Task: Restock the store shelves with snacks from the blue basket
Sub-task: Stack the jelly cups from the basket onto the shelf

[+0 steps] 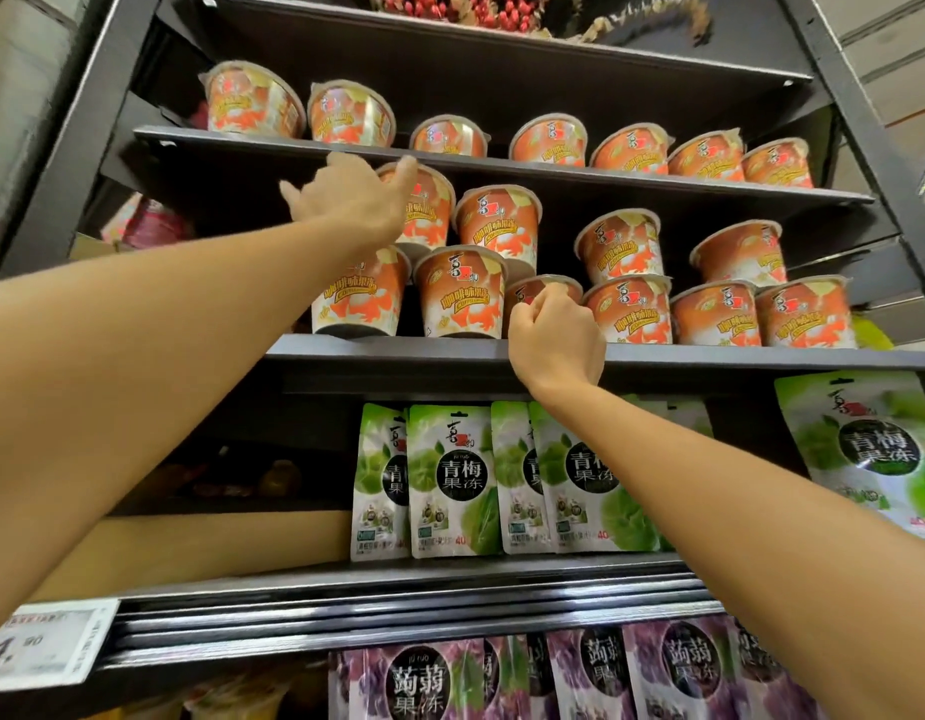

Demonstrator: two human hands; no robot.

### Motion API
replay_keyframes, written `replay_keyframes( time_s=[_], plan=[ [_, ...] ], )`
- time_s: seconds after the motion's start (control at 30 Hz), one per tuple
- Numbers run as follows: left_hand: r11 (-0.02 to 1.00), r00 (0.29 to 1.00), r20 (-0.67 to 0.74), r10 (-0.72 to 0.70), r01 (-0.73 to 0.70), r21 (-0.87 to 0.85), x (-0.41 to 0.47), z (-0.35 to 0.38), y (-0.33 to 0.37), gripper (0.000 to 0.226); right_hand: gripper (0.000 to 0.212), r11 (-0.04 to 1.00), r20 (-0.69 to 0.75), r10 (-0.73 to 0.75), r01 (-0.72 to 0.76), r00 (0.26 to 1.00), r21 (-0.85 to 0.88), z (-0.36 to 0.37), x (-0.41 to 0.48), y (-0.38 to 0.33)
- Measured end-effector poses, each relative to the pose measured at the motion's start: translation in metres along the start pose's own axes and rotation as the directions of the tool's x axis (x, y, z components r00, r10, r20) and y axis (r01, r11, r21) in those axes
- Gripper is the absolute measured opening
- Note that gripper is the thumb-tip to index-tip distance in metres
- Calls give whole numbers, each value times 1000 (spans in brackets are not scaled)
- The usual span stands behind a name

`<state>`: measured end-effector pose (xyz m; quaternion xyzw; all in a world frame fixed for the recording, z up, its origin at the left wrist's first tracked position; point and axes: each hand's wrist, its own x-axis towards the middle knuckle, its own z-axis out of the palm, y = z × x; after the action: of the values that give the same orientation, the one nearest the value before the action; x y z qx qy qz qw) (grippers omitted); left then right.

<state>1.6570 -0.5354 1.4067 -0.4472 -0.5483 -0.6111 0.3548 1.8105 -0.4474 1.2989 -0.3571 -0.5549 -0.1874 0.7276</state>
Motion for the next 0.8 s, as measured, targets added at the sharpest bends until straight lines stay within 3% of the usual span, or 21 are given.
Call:
replay_keyframes(
  time_s=[0.07,0.13,0.23,0.33,0.43,0.53,0.6,0.67,0.8],
  plan=[
    [997,978,-195,74,-79,-20,-22,-11,0,61,18,1000,33,-2,1,999,7,-4,0,-1],
    [973,965,-227,134,-172,-156,-51,-29,-1,42,16,999,109,-7,4,994,34,-11,1,-1],
    [905,978,-5,207,-194,-379,-108,-46,-18,22,15,995,204,-41,21,978,96,-30,-9,2],
    [848,917,298,265,-75,-524,-189,-59,-49,24,24,973,226,-137,88,964,216,-60,-48,10],
    [849,897,384,220,17,-527,-276,-66,-84,20,28,915,235,-195,91,952,392,-99,-113,20],
    [791,864,494,95,236,-565,-370,-74,-115,17,28,828,326,-232,10,917,561,-140,-194,33],
    [771,782,623,-3,399,-496,-444,-80,-138,16,29,794,428,-239,-78,872,603,-162,-259,53],
    [764,659,747,-90,527,-373,-525,-88,-160,16,30,791,591,-197,-230,782,567,-179,-335,82],
    [703,269,923,-275,711,2,-706,-108,-206,14,27,771,903,115,-610,414,181,-222,-522,155]
  ],
)
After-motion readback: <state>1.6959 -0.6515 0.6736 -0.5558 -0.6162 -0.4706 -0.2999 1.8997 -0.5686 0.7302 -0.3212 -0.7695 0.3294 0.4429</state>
